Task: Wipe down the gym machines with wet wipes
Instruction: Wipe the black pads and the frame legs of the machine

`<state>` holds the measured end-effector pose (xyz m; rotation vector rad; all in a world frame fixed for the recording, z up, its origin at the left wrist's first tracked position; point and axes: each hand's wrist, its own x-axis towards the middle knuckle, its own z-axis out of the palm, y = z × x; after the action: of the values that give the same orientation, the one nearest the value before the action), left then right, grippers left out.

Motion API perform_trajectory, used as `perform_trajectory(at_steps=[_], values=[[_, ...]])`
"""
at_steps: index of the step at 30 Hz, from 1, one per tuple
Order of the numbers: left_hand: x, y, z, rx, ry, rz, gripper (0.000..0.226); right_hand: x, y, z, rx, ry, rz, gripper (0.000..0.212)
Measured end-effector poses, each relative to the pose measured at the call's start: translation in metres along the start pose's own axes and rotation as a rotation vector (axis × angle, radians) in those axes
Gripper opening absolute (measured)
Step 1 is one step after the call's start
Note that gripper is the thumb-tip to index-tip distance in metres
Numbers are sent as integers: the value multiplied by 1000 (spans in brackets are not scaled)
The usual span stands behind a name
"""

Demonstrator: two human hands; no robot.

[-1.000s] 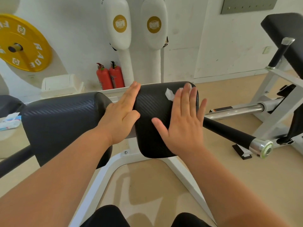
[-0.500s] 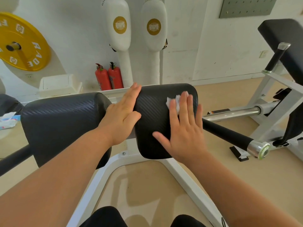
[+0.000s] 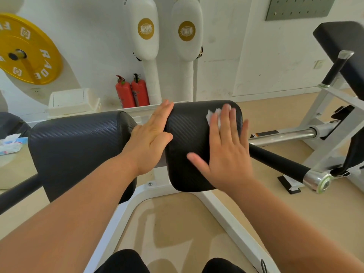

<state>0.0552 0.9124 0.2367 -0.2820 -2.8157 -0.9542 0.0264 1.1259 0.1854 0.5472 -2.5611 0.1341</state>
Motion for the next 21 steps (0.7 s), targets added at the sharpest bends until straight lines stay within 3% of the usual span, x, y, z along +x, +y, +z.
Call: perform_trajectory(at_steps=[2, 6, 11, 13, 18, 21], values=[[2, -3, 0, -26, -6, 4, 69, 23, -19, -13, 42, -21, 27, 108], [5, -3, -5, -370, 21, -24, 49, 3, -53, -12, 22, -54, -340, 108], [3, -6, -3, -443, 13, -16, 48, -41, -10, 17, -118, -67, -624, 107], [5, -8, -2, -483, 33, -6, 51, -27, 4, 12, -155, -28, -552, 109], [7, 1, 1, -638, 88, -65, 69, 46, -22, -31, -18, -94, -159, 115], [7, -5, 2, -672, 134, -106, 65, 41, -46, -31, 4, -120, -269, 120]])
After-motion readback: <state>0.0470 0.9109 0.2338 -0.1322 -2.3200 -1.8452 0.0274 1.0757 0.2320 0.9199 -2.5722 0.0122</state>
